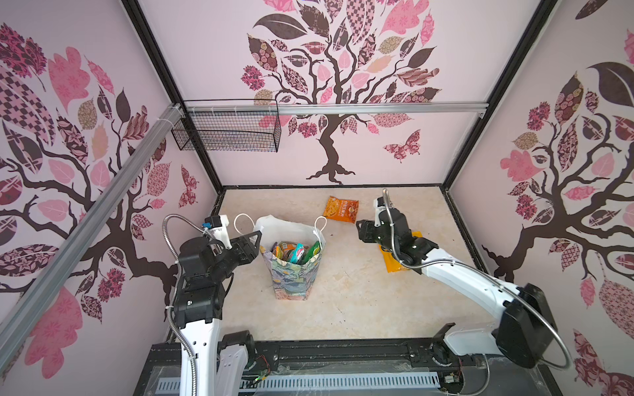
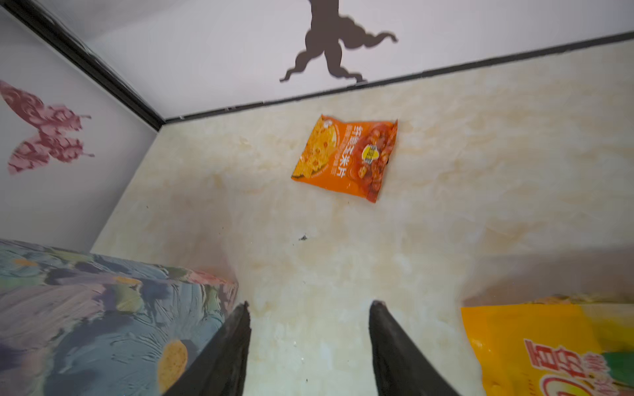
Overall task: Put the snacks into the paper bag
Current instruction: 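Draw the right gripper back toward the orange corn-chip packet, then lower the open right gripper onto the corn-chip packet's edge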
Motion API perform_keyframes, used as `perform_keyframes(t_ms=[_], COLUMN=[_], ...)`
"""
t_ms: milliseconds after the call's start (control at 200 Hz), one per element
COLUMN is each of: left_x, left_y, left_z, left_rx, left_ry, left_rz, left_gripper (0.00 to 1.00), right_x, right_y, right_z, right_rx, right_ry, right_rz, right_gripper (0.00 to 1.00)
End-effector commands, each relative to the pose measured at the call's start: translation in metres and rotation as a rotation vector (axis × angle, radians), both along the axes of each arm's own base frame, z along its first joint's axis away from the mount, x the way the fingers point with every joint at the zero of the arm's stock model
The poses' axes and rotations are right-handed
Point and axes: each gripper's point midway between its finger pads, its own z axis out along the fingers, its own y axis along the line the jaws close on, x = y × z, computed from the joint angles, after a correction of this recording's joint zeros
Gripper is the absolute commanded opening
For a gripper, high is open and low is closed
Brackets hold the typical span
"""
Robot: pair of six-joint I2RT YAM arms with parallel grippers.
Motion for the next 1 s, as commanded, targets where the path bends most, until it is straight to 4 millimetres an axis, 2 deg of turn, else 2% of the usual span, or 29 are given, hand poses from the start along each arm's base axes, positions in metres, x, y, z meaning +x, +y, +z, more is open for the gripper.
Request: perform_keyframes(t_ms=[0, 125, 170, 240, 260, 285, 365, 430, 530, 670, 780, 850, 995], left_x=[0.001, 0.003, 0.004, 0.005, 0.005, 0.005, 0.005, 0.006, 0.008, 0.006, 0.007, 0.007, 0.006], left_y=[0.002, 0.001, 0.001, 0.000, 0.000, 0.000, 0.000, 0.000, 0.000, 0.001, 0.006, 0.006, 0.003], left_z=[-0.001, -0.001, -0.003, -0.004, -0.004, -0.004, -0.005, -0.004, -0.008, -0.007, -0.006, -0.006, -0.002], left_rx=[0.020, 0.014, 0.013, 0.013, 0.013, 0.012, 0.013, 0.011, 0.007, 0.014, 0.033, 0.046, 0.092], left_ry=[-0.008, -0.003, 0.004, 0.013, 0.014, 0.015, 0.014, 0.014, 0.032, 0.024, 0.020, 0.028, 0.052], left_rz=[-0.001, -0.007, -0.009, -0.013, -0.014, -0.018, -0.016, -0.016, -0.022, -0.014, 0.013, 0.010, 0.007], left_gripper=[0.57, 0.57, 0.57, 0.57, 0.56, 0.56, 0.56, 0.56, 0.56, 0.56, 0.56, 0.56, 0.58], right_x=[0.016, 0.041, 0.058, 0.095, 0.108, 0.120, 0.161, 0.183, 0.184, 0.162, 0.165, 0.172, 0.174], right_y=[0.007, -0.005, -0.012, -0.025, -0.027, -0.030, -0.030, -0.030, -0.030, -0.040, -0.023, -0.022, -0.020], right_z=[-0.020, -0.043, -0.051, -0.058, -0.052, -0.056, -0.045, -0.045, -0.068, -0.120, -0.115, -0.115, -0.127], right_rx=[0.014, 0.059, 0.091, 0.166, 0.195, 0.220, 0.248, 0.234, 0.192, 0.184, 0.296, 0.303, 0.316], right_ry=[0.048, 0.121, 0.155, 0.212, 0.211, 0.230, 0.197, 0.192, 0.218, 0.277, 0.252, 0.250, 0.276], right_rz=[0.034, 0.031, 0.021, -0.018, -0.027, -0.038, -0.069, -0.099, -0.085, -0.128, -0.073, -0.084, -0.088], right_gripper=[0.60, 0.62, 0.63, 0.62, 0.62, 0.60, 0.58, 0.57, 0.59, 0.59, 0.59, 0.59, 0.59])
